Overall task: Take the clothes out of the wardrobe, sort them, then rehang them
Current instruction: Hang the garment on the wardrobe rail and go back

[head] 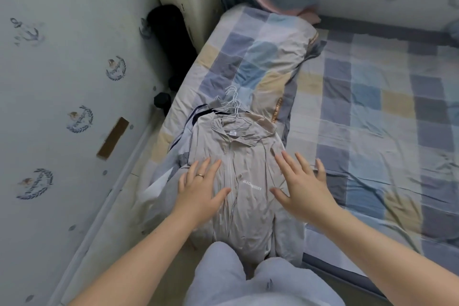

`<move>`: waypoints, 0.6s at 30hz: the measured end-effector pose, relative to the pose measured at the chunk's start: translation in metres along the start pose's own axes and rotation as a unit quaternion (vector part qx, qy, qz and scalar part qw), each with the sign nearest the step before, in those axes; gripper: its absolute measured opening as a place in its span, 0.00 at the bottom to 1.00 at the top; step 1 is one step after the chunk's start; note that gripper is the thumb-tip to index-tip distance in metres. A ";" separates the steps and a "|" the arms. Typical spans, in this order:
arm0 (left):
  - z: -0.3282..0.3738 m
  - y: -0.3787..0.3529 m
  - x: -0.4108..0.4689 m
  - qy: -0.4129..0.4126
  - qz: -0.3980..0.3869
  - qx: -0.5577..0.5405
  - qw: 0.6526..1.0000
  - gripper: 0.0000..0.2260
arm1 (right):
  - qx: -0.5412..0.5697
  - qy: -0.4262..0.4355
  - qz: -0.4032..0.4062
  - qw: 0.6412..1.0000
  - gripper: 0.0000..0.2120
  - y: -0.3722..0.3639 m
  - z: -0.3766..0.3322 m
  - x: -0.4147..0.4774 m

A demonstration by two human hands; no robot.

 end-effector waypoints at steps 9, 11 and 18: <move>-0.079 -0.089 0.144 0.020 -0.083 -0.015 0.996 0.31 | 0.013 -0.108 -0.080 0.991 0.37 -0.108 0.010 0.101; -0.100 -0.117 0.176 0.034 -0.089 -0.018 0.995 0.31 | 0.035 -0.149 -0.099 0.983 0.36 -0.144 0.013 0.130; -0.151 -0.205 0.279 0.045 -0.073 -0.018 0.996 0.29 | 0.071 -0.207 -0.078 0.973 0.32 -0.252 0.036 0.238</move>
Point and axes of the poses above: each hand's wrist, its own x-axis towards the middle knuckle, its own y-axis out of the back of the hand, z = x × y, the point moved 2 cm from there along x, towards the middle knuckle, and after that the axes turned 14 degrees about z, right-handed, at the moved point
